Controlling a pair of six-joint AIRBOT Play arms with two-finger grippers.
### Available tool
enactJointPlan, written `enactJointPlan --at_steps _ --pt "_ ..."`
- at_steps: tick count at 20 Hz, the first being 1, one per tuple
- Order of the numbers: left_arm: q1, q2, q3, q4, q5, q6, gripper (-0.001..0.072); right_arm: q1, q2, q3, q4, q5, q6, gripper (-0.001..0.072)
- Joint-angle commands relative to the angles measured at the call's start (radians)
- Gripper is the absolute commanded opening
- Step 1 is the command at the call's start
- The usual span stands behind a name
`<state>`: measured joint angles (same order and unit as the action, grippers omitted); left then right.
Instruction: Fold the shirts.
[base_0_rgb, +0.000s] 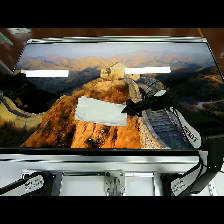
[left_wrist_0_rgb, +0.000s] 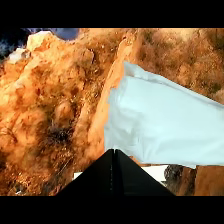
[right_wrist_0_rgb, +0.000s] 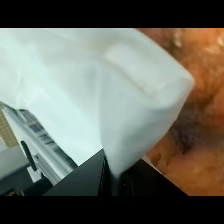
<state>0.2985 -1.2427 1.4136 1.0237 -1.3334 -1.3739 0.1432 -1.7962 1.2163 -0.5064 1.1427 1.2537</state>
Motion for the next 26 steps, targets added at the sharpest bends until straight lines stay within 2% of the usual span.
enactJointPlan --at_steps 1,3,6,10,12,15,19,23,26 --pt "-0.004 0.0 0.0 -0.005 0.024 0.0 0.0038 -0.02 0.048 0.116 -0.056 0.027 -0.101 0.0077" --pt "-0.019 0.0 0.0 -0.004 0.043 -0.001 0.0038 -0.078 0.093 0.257 -0.187 0.01 -0.036 0.0077" --pt "-0.067 0.0 0.0 -0.004 0.051 -0.002 0.0038 -0.232 0.12 0.431 -0.388 0.009 0.14 0.0077" --pt "-0.161 0.0 0.0 -0.004 0.045 -0.019 0.0038 -0.521 0.121 0.514 -0.412 0.082 0.259 0.0077" --pt "-0.211 0.0 0.0 -0.004 -0.002 -0.015 0.0038 -0.653 0.121 0.514 -0.437 0.105 0.261 0.0078" --pt "-0.268 0.0 0.0 -0.004 -0.088 -0.032 0.0038 -0.84 0.12 0.514 -0.553 0.128 0.262 0.0078" --pt "-0.333 -0.005 0.0 -0.004 -0.077 -0.064 0.0038 -1.066 0.119 0.479 -0.715 0.294 0.289 0.0077" --pt "-0.382 -0.01 -0.001 -0.004 -0.045 -0.064 0.0039 -1.196 0.137 0.27 -0.747 0.419 0.263 0.0077" --pt "-0.406 -0.01 -0.001 -0.004 -0.046 -0.064 0.0039 -1.231 0.215 0.061 -0.801 0.349 0.237 0.0078"
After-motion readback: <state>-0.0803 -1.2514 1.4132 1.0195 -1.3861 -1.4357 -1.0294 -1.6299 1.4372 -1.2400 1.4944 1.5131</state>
